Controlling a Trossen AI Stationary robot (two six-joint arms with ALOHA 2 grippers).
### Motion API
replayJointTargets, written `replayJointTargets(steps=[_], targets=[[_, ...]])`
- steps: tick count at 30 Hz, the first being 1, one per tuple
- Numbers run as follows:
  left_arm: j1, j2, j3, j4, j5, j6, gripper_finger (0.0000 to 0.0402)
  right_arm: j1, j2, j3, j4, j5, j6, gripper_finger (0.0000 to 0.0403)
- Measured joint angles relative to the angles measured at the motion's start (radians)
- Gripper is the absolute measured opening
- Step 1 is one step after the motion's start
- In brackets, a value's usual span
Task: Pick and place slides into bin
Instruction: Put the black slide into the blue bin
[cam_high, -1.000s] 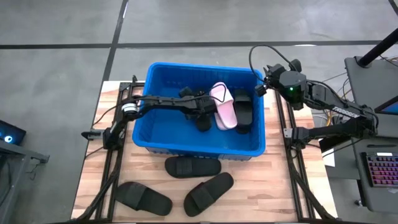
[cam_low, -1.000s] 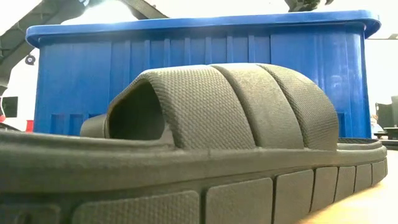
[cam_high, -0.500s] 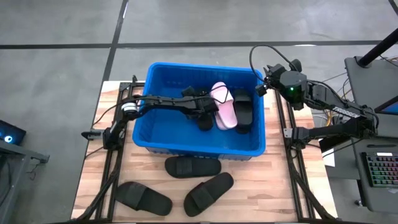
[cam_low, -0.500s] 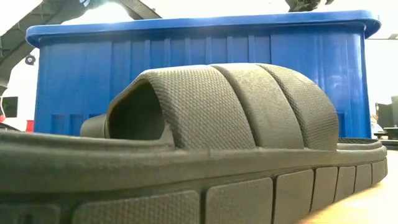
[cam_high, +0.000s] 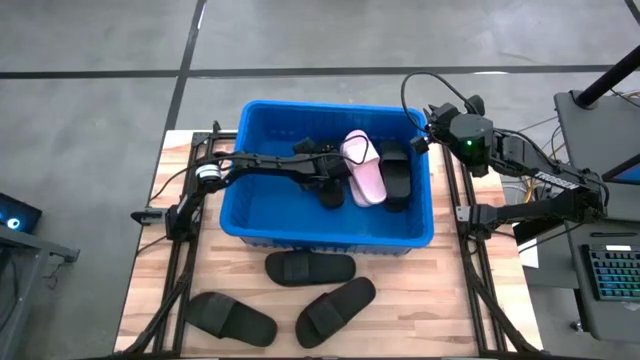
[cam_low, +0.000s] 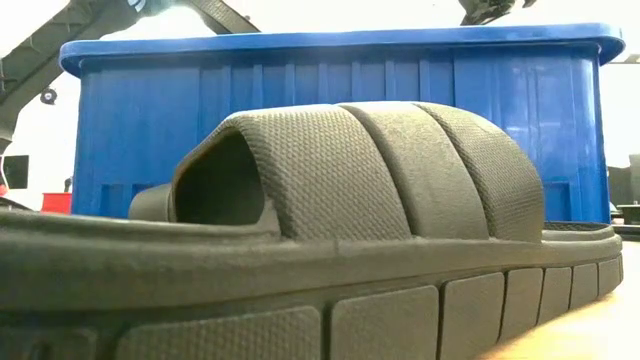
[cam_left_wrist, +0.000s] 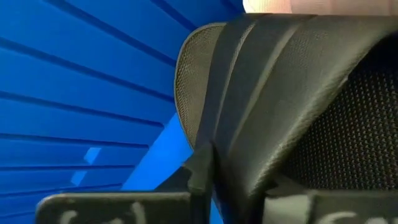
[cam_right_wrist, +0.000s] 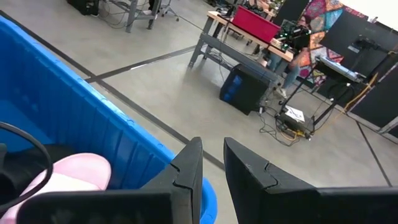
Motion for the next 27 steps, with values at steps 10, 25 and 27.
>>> replayJointTargets(steps=[10,25,27], targets=[[0.005,-0.001,0.031,0.004,0.102,0.000,0.0175,0.000,0.000,0.000,0.000,-0.007,0.002,0.0057],[0.009,-0.065,0.120,-0.062,0.423,0.024,0.0337,0.000,0.000,0.000,-0.002,-0.007,-0.009,0.0057],[0.008,-0.091,0.125,-0.067,0.437,0.042,0.0338,0.000,0.000,0.000,-0.002,-0.007,-0.009,0.0057]])
